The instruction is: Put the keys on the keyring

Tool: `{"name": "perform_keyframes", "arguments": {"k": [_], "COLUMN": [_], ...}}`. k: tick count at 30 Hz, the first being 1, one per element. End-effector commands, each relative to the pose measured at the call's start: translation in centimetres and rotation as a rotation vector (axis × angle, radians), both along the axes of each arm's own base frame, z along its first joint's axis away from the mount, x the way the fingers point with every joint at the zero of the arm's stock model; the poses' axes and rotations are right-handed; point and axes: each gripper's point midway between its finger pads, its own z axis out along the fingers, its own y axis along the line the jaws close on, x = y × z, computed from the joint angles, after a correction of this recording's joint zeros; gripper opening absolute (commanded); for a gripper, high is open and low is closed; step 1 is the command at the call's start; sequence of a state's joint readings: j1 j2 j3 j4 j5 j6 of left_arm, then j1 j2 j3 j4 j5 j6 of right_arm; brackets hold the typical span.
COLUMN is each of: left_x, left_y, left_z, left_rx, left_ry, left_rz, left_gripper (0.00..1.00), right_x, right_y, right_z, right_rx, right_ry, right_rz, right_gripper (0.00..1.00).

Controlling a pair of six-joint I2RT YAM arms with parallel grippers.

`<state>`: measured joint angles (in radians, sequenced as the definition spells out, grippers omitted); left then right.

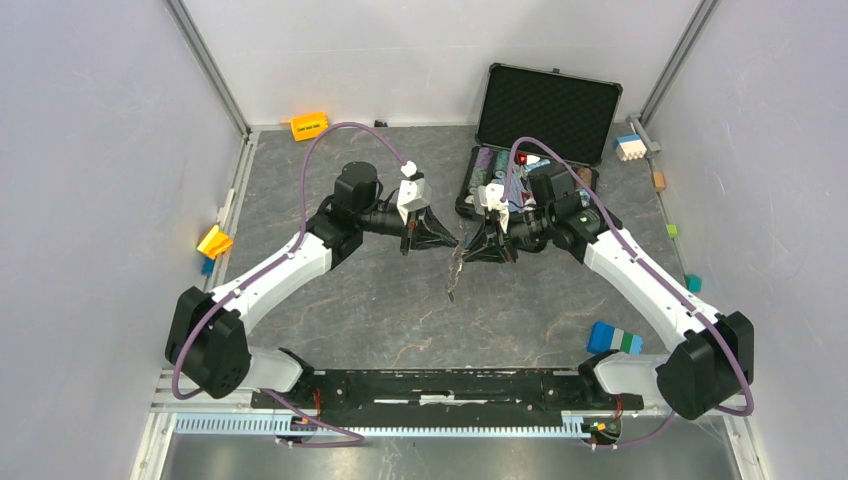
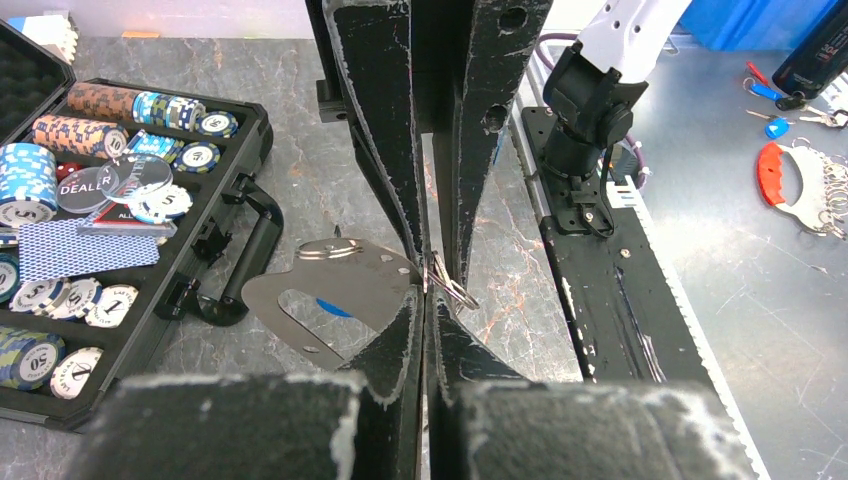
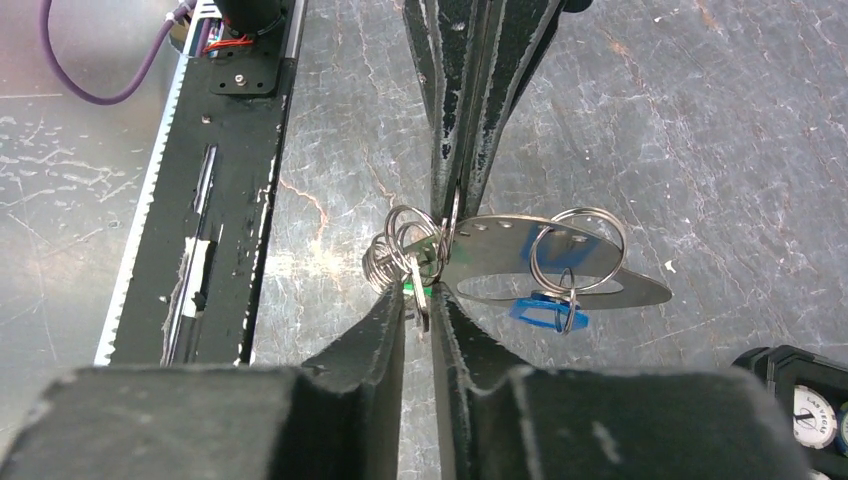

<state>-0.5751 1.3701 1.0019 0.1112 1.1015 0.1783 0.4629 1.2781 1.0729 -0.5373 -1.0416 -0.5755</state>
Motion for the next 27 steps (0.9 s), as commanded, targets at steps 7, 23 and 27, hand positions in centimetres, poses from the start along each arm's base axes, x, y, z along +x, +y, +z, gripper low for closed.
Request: {"name": "perform_keyframes", "arguments": {"k": [7, 23, 27], "left_x": [-0.1, -0.2, -0.2], "left_y": [0.2, 0.3, 0.3], "left_z": [1.9, 1.6, 1.5], "left_rx": [-0.046, -0.033, -0.031], "left_ry": [-0.068, -0.087, -0.088], "left_rz": [-0.008, -0.01, -0.012], "left_gripper": [0.02, 0.02, 0.02], "right_x": [0.2, 0.4, 0.4], "right_y": [-0.1, -1.0, -1.2], "right_z": [1.3, 1.9, 1.5], "right_rx": [-0.008, -0.057, -0.074], "right_ry": [-0.052, -0.105, -0.103], "right_rz": [0.001, -0.026, -0.028], "right_gripper": [0.12, 0.0, 0.0]}}
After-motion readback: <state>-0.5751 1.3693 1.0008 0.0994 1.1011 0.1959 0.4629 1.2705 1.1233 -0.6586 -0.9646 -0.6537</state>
